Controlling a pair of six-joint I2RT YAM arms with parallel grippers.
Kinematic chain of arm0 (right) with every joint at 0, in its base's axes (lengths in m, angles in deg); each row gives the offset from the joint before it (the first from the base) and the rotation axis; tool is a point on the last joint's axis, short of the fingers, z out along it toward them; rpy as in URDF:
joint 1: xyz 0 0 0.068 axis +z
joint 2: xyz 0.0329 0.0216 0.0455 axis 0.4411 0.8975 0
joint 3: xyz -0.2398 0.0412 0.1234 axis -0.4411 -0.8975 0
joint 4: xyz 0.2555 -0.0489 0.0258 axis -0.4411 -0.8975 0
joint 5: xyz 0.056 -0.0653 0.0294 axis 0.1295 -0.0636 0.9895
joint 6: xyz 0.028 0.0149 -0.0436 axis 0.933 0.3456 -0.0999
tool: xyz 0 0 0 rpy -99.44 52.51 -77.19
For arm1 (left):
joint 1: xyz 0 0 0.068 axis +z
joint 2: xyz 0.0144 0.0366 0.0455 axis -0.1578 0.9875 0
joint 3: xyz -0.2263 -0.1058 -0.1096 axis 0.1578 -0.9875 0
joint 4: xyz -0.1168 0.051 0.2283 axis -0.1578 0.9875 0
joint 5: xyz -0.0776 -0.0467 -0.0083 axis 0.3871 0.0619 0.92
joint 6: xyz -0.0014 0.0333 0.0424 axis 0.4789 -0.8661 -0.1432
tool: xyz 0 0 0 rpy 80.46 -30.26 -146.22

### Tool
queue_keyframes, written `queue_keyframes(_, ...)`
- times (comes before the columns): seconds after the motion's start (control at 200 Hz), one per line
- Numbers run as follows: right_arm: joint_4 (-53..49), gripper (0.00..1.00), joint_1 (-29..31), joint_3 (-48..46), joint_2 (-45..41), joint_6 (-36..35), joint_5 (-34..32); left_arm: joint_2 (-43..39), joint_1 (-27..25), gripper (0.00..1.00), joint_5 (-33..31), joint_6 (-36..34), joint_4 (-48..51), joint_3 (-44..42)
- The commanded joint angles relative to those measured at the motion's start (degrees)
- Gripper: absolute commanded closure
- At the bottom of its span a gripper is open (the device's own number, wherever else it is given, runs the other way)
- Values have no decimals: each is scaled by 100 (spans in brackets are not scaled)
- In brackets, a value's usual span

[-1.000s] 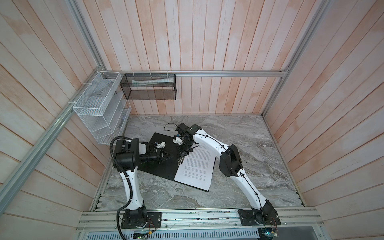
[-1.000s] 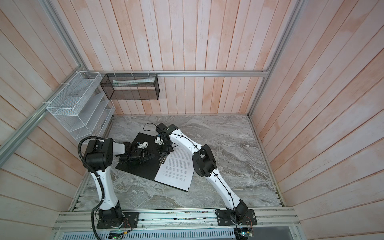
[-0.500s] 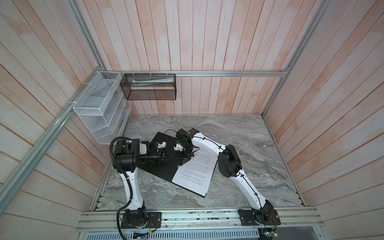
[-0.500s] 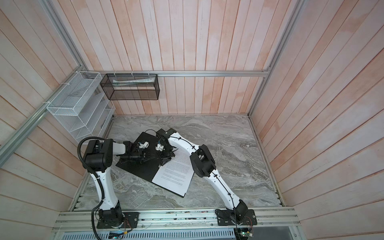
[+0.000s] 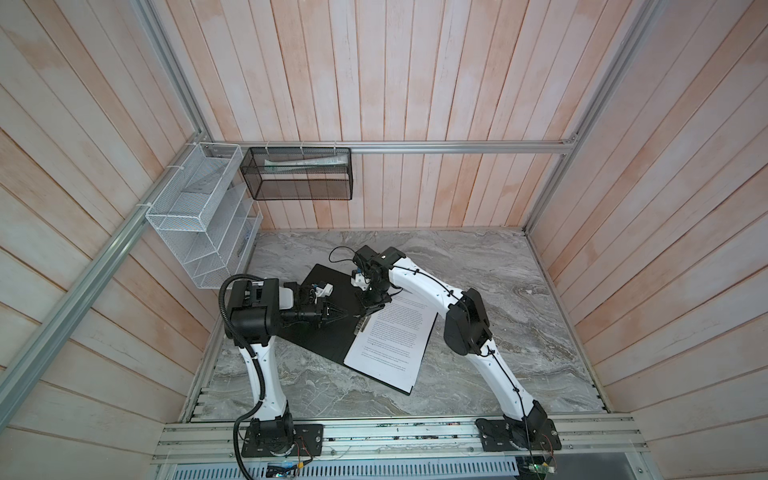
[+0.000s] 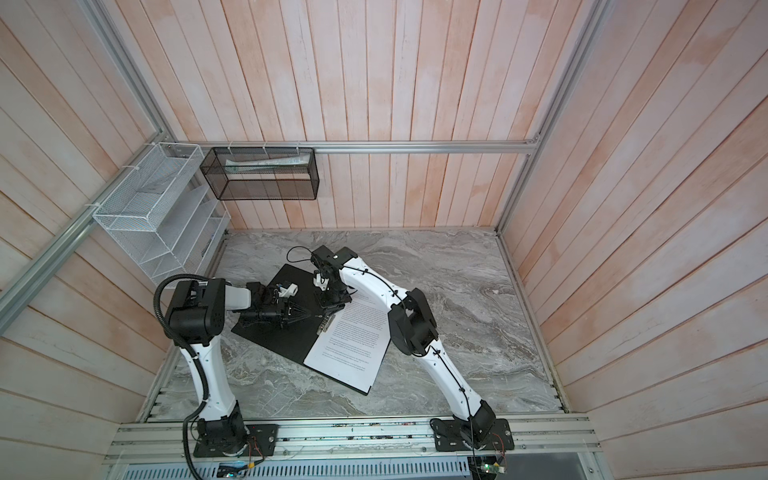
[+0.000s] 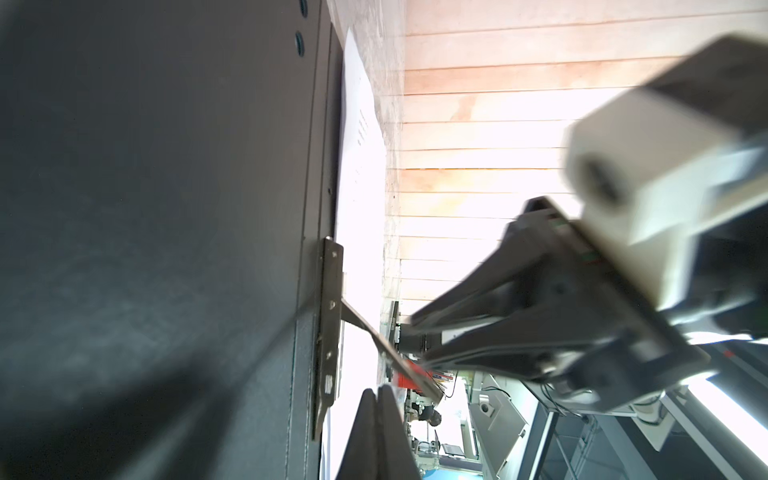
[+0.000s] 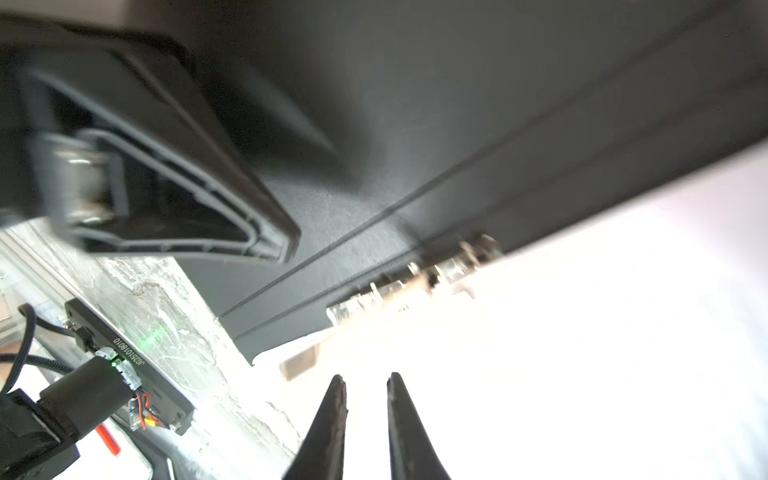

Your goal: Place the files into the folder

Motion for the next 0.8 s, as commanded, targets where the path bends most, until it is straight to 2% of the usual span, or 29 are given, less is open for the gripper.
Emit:
queue_keyframes(0.0,127,77,-190,-699,-1095,741,-679,-247,-40,100,-553,-116,-10,-72)
queue_keyframes(0.17,1235,73,-364,-3024,-2730,1578,-677,-1031,-60,100,-860,-423,449,213)
queue_keyframes(0.345,2858,72,-556,-5962,-4158,2494,135,-1276,61,100,-1091,-953,1299,729)
queue_keyframes(0.44,3519,71,-607,-7068,-4784,2941,304,-1294,167,100,-1297,-939,1307,870)
queue_keyframes(0.55,4067,71,-635,-7878,-5215,3282,387,-1263,196,100,-1387,-918,1261,865)
queue_keyframes(0.795,4211,68,-833,-8480,-5372,3385,369,-1195,224,100,-1335,-825,1173,753)
